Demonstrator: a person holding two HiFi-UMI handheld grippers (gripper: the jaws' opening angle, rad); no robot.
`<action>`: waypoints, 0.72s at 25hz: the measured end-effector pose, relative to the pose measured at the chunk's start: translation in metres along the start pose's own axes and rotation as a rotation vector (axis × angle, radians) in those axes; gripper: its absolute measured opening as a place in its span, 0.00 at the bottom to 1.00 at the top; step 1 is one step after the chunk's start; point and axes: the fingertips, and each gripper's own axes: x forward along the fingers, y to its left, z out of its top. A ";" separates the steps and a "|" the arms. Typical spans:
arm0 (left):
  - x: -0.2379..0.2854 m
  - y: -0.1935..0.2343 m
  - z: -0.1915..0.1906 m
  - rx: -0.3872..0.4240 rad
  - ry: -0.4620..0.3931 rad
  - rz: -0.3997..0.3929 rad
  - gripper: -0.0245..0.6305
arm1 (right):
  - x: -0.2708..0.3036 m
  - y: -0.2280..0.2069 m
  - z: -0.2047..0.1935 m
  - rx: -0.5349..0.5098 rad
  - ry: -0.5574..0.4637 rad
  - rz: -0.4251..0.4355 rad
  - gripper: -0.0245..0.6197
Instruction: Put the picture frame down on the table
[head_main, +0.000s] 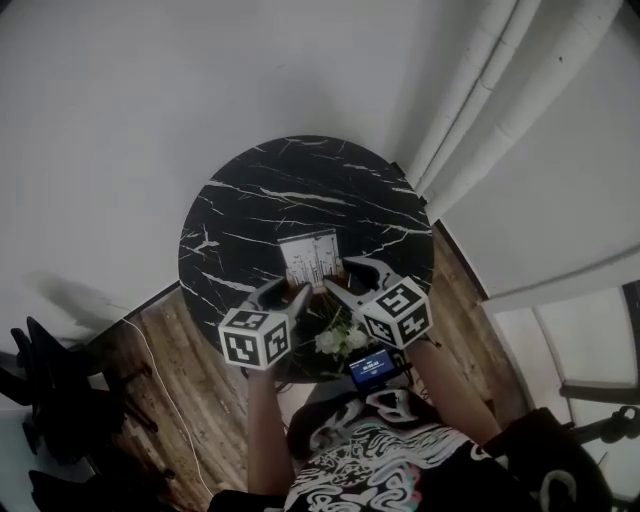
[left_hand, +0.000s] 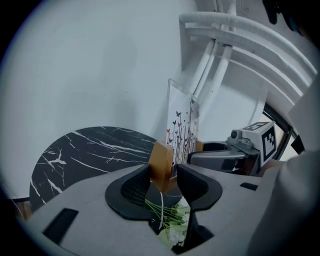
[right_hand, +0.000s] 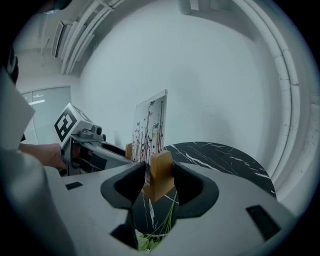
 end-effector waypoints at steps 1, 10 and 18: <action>0.002 0.003 0.002 0.010 0.010 -0.001 0.31 | 0.003 -0.002 0.001 0.006 0.002 -0.002 0.32; 0.024 0.015 0.024 0.032 0.013 -0.011 0.31 | 0.018 -0.027 0.015 -0.008 0.020 -0.028 0.32; 0.032 0.041 0.020 0.001 0.034 0.039 0.31 | 0.047 -0.033 0.010 -0.014 0.057 0.038 0.32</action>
